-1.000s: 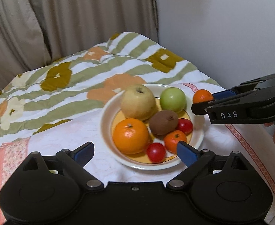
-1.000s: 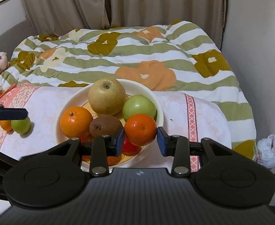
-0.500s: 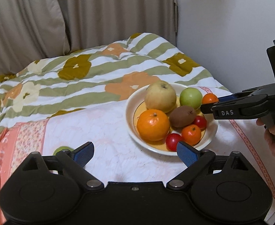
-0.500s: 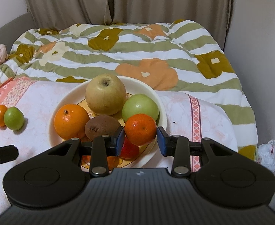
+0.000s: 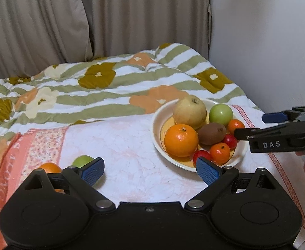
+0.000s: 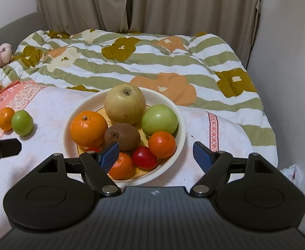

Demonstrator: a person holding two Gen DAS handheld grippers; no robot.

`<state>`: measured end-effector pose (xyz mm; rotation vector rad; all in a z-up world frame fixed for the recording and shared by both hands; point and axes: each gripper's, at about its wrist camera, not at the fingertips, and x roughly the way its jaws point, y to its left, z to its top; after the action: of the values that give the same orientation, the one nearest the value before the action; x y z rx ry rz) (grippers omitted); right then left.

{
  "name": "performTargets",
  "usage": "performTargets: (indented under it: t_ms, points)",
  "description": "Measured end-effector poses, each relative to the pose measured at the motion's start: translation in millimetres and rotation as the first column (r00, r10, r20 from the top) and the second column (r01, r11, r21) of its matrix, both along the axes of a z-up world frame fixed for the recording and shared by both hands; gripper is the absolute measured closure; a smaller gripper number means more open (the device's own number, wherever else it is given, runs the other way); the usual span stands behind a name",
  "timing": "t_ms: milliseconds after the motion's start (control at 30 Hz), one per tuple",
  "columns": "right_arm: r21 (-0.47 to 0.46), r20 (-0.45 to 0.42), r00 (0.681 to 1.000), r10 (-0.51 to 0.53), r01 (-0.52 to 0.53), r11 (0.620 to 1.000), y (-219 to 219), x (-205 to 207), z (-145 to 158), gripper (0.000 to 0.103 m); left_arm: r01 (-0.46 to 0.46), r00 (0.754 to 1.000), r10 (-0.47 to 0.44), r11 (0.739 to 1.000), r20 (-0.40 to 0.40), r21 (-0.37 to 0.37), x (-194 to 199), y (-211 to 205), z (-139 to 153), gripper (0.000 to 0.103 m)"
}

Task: Organize fruits
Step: 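Move both tools back toward the last tangerine and green apple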

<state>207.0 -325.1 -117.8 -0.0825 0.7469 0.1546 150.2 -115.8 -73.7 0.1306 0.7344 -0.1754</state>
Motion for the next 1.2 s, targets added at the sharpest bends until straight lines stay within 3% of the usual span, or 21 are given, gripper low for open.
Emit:
performTargets:
  t_ms: [433,533,667,800,967,1200]
  points:
    - [0.025,0.033,0.999,0.032,-0.033,0.999,22,-40,49,0.01,-0.117,0.989,0.119,0.993,0.09,-0.03,-43,34,42,0.006]
    - [0.008,0.045,0.997,0.071,-0.071,0.997,36,-50,58,0.002,-0.142,0.984,0.144,0.99,0.101,-0.027,-56,44,46,0.006]
    - [-0.013,0.052,0.994,0.098,-0.097,0.995,60,-62,64,0.001,-0.158,0.983,0.16,0.987,0.094,-0.026,-68,66,47,0.006]
    - [-0.007,0.046,0.995,0.09,-0.09,0.996,85,-74,65,0.0,-0.161,0.982,0.162,0.987,0.095,-0.018,-75,89,45,0.004]
    - [0.016,0.051,0.997,0.055,-0.055,0.998,114,-87,61,0.0,-0.129,0.987,0.124,0.991,0.102,0.047,-75,115,37,0.004]
    - [-0.002,0.023,1.0,-0.006,0.006,1.0,154,-95,51,0.0,-0.069,0.995,0.065,0.996,0.076,0.051,-65,154,23,0.004]
